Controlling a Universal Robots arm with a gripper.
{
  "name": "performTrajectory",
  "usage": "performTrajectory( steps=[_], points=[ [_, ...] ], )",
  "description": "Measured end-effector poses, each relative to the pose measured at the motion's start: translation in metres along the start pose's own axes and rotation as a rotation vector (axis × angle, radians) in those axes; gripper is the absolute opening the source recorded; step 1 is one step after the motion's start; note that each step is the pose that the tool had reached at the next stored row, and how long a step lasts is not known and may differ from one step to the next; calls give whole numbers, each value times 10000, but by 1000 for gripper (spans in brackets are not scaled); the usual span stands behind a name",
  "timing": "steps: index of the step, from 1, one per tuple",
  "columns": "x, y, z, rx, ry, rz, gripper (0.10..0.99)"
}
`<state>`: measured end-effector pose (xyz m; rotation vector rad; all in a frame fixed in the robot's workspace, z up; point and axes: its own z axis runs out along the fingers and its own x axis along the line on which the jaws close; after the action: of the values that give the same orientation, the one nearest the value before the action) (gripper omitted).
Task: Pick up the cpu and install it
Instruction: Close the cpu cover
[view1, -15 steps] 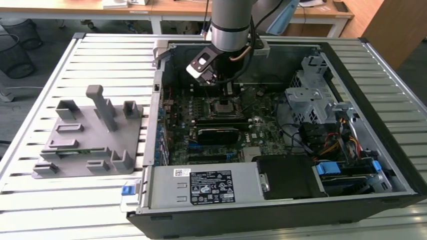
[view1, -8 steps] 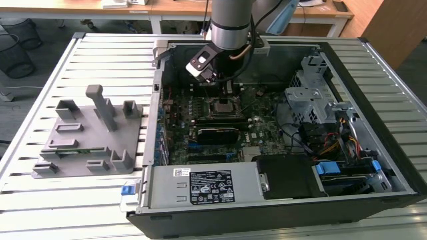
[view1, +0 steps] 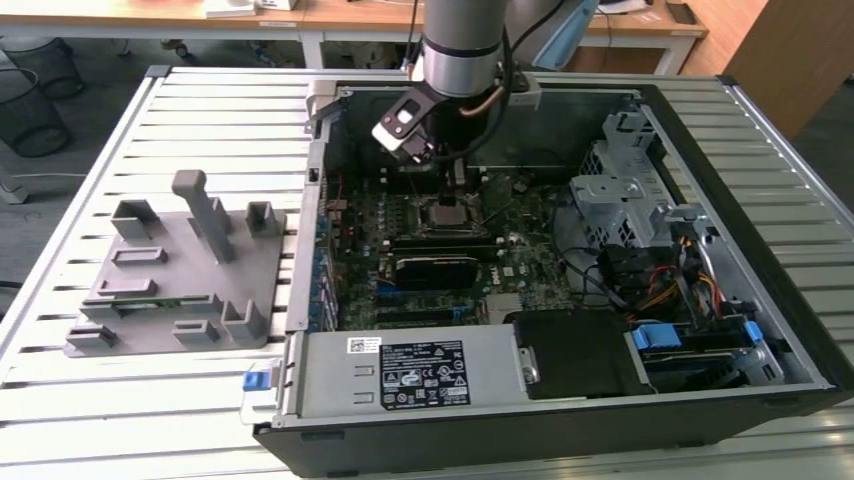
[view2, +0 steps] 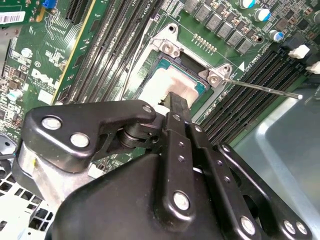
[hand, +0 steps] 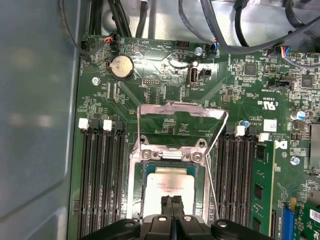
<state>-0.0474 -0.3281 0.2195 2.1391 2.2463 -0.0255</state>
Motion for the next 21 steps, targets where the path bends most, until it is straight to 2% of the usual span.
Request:
performTrajectory(
  steps=[13, 21],
  points=[
    [-5, 2, -133, 0, 0, 0, 106],
    [-12, 5, -315, 0, 1, 0, 106]
  ],
)
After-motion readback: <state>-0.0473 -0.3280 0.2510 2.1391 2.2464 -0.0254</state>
